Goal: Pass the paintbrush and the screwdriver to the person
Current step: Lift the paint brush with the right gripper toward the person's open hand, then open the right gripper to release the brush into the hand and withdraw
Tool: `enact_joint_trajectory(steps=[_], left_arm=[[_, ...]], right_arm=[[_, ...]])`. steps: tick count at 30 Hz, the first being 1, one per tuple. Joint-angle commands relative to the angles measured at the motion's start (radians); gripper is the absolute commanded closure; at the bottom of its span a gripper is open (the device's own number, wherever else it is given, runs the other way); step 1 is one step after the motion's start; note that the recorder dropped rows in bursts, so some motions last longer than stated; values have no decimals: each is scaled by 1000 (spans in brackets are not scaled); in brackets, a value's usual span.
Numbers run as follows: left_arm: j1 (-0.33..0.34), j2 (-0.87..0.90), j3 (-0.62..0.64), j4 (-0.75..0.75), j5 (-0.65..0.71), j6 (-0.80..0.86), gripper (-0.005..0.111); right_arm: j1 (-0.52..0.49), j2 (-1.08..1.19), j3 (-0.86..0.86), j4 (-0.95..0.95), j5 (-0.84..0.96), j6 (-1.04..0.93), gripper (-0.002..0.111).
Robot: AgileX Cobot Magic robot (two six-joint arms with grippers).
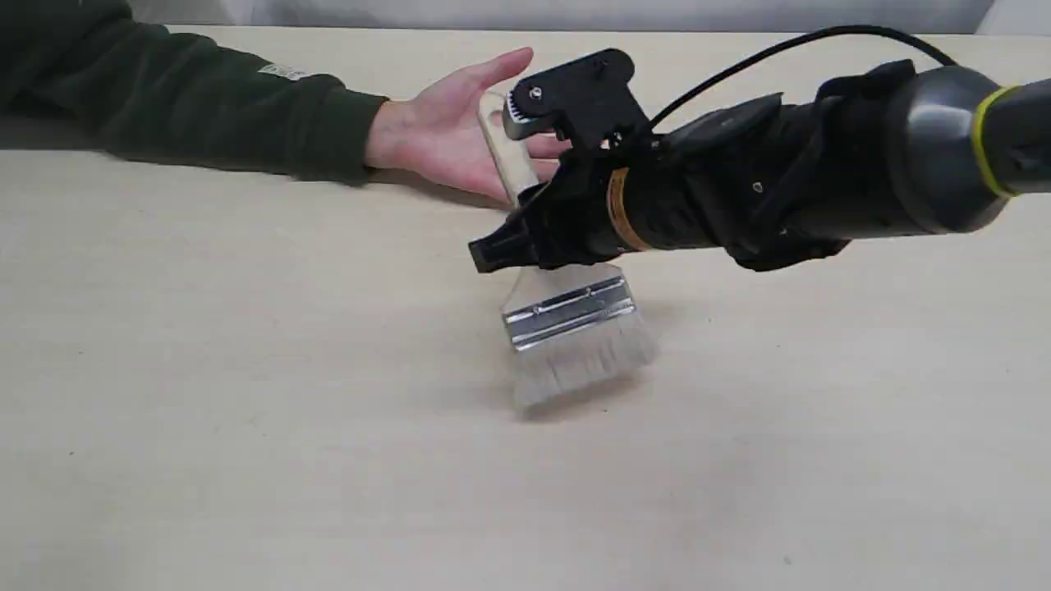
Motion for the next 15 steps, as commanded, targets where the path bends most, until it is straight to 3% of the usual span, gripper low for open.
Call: enact_joint_trajectory(steps=[1, 15], left_arm=[[-8, -2, 2, -3, -10, -2, 107], [-8, -2, 2, -3, -10, -2, 107]], right_arm=[[1, -21, -50, -5, 8, -9, 104], [-81, -6, -246, -5, 17, -7, 104]])
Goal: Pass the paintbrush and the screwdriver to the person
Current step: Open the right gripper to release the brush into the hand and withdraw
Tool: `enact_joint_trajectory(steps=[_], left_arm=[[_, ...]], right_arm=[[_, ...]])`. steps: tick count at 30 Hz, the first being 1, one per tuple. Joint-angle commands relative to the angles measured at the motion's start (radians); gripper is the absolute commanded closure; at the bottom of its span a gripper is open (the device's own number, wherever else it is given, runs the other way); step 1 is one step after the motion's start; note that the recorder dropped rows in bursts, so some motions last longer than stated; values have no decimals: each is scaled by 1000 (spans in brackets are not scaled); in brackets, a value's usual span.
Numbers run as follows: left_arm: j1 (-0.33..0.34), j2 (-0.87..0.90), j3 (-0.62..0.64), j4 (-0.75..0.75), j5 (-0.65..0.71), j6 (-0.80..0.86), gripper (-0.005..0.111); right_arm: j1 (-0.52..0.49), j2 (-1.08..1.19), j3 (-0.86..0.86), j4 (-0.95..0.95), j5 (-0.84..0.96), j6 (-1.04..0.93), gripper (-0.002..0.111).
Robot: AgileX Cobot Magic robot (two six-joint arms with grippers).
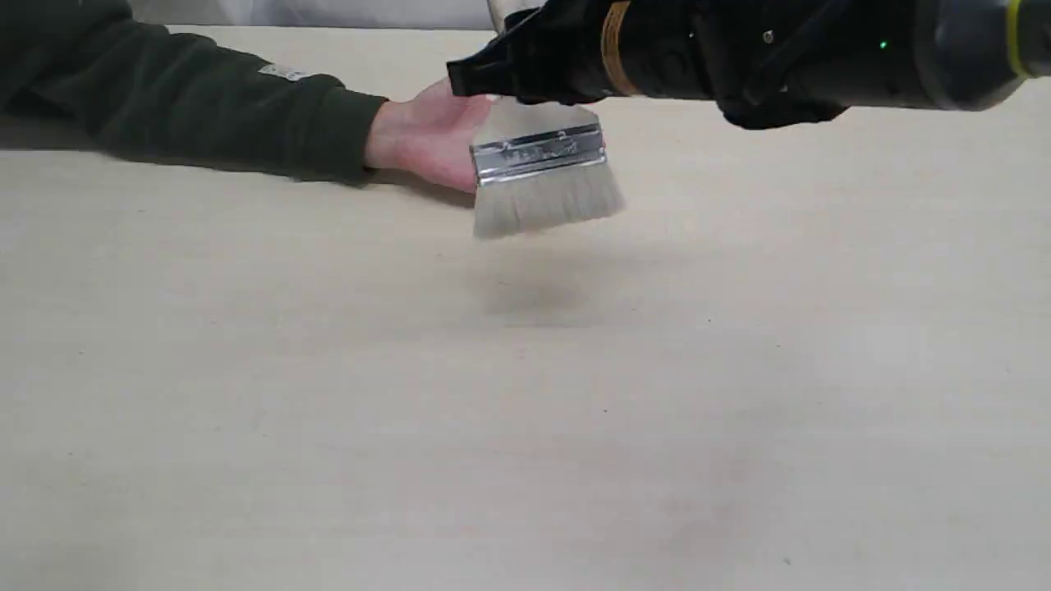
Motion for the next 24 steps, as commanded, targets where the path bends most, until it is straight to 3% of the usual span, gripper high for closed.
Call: enact_joint_trajectory(steps=[1, 16, 24], left_arm=[[-8, -2, 2, -3, -10, -2, 107], [-8, -2, 2, -1, -11, -2, 107], [-8, -2, 2, -1, -11, -2, 107]], right_arm=[[-31, 15, -37, -5, 3, -6, 104], [-48, 279, -295, -5, -4, 4, 102], [-91, 317, -319, -3, 4, 16, 74]])
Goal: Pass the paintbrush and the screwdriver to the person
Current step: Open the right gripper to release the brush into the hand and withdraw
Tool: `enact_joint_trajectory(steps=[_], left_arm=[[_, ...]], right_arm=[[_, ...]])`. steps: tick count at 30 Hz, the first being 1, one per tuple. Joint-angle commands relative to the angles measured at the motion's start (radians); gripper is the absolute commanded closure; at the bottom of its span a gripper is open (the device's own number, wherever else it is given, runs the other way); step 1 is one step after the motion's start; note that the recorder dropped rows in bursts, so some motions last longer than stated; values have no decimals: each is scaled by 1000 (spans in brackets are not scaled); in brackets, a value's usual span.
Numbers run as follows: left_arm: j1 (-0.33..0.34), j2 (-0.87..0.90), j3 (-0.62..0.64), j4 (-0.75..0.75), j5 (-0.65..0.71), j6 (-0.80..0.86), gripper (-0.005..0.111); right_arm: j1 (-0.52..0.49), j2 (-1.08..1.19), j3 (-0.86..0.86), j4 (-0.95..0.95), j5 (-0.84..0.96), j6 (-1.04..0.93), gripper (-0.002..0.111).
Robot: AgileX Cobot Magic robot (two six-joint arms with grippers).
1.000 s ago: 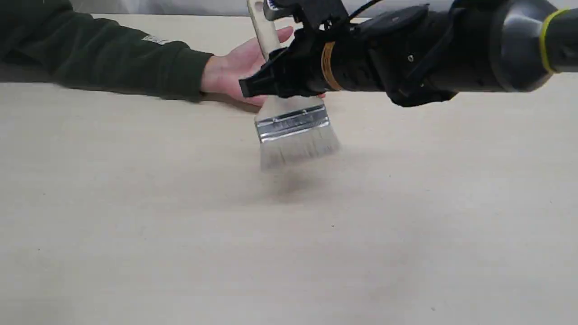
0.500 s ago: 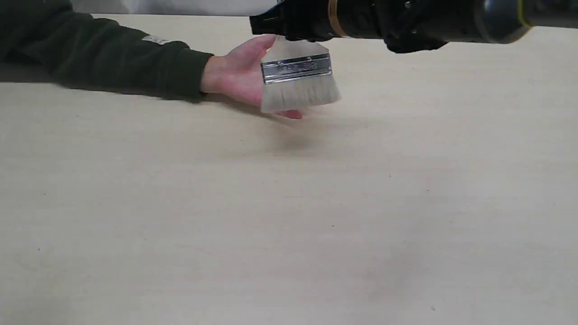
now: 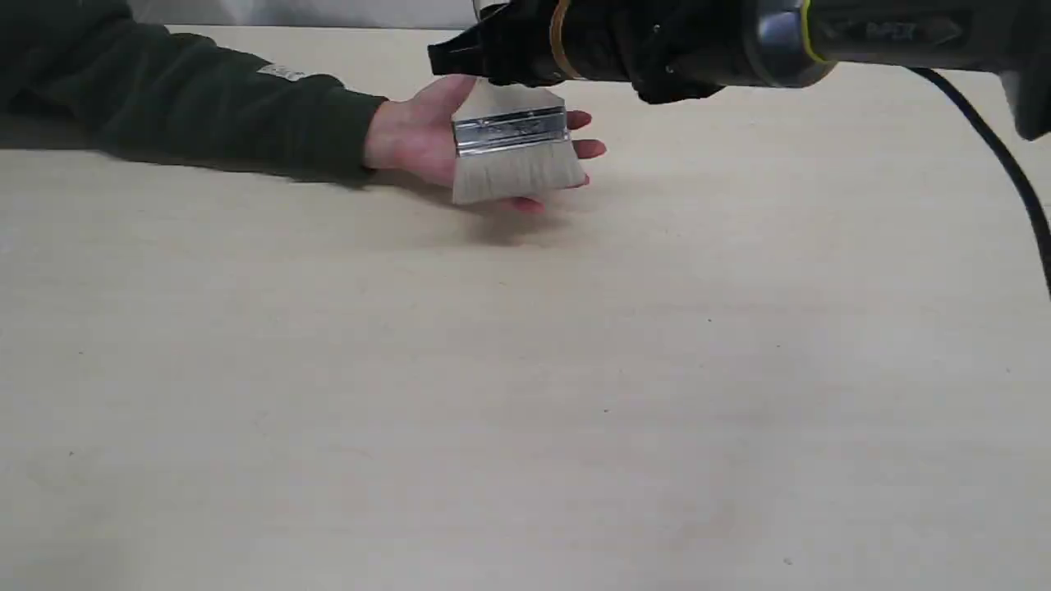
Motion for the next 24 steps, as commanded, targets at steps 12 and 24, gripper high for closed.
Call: enact_joint_trajectory(steps=[12, 24], left_arm=[[-8, -2, 2, -1, -11, -2, 107], [-8, -2, 2, -4, -9, -2, 107]], right_arm=[[-57, -18, 3, 7, -41, 25, 58], [-89, -303, 303, 4, 53, -57, 78]])
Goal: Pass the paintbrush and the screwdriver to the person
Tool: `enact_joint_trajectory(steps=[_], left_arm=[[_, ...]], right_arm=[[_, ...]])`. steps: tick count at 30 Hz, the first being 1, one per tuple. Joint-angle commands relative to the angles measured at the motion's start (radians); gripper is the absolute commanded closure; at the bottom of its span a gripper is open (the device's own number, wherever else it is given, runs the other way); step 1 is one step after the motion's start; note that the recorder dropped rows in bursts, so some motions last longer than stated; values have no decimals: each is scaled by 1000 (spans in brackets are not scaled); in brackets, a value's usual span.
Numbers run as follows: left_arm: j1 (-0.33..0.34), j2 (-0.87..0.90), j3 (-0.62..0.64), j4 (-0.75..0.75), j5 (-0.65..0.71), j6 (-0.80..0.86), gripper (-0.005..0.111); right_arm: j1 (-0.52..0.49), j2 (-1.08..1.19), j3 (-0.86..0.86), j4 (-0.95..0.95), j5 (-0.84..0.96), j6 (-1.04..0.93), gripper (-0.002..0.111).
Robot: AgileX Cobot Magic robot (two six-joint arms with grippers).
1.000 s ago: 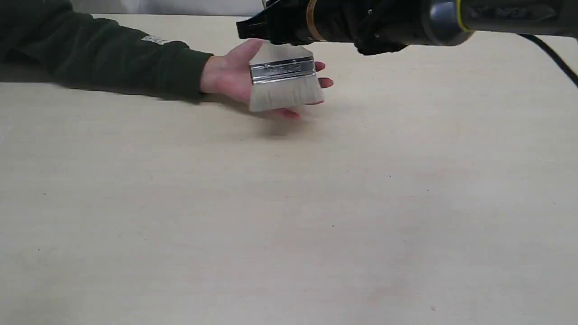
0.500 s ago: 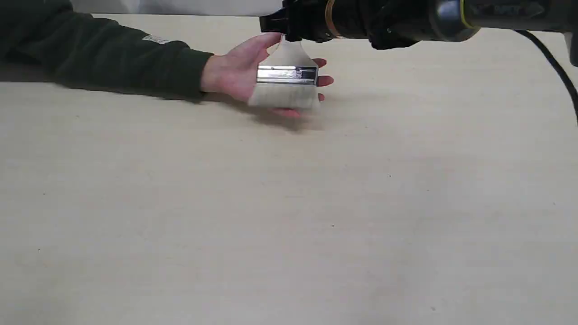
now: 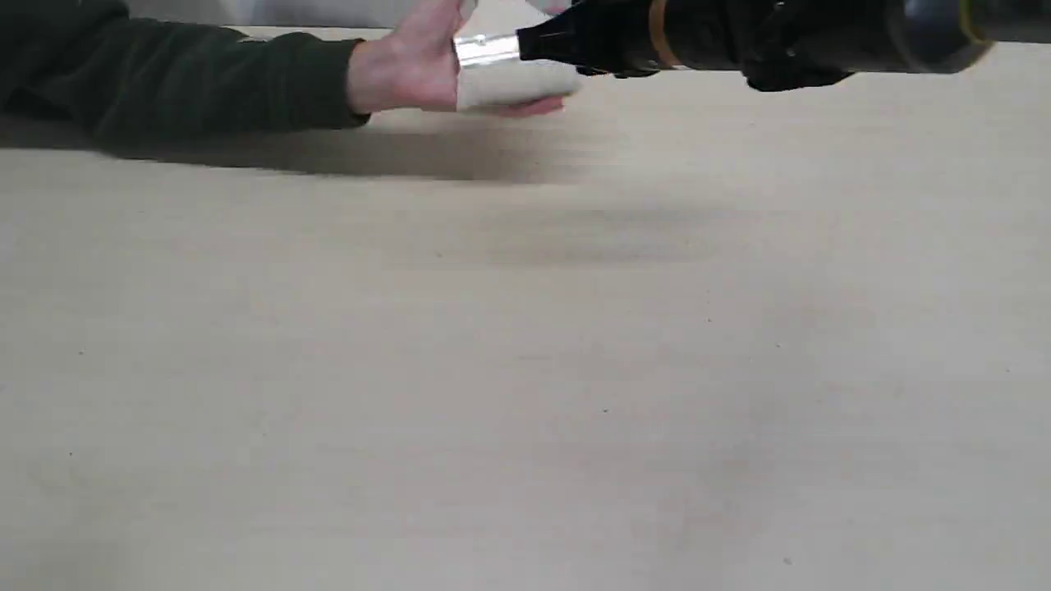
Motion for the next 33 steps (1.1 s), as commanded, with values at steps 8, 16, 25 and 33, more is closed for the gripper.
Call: enact_joint_trajectory(steps=[8, 16, 25, 33], left_arm=[[-8, -2, 2, -4, -9, -2, 107], [-8, -2, 2, -4, -9, -2, 107], [-8, -2, 2, 0, -11, -2, 107], [-8, -2, 2, 0, -11, -2, 107]], right_arm=[[-8, -488, 372, 0, 4, -44, 78], [-8, -940, 686, 0, -141, 7, 78], [-8, -1373, 967, 0, -285, 110, 78], [-8, -1648, 1161, 0, -294, 147, 78]])
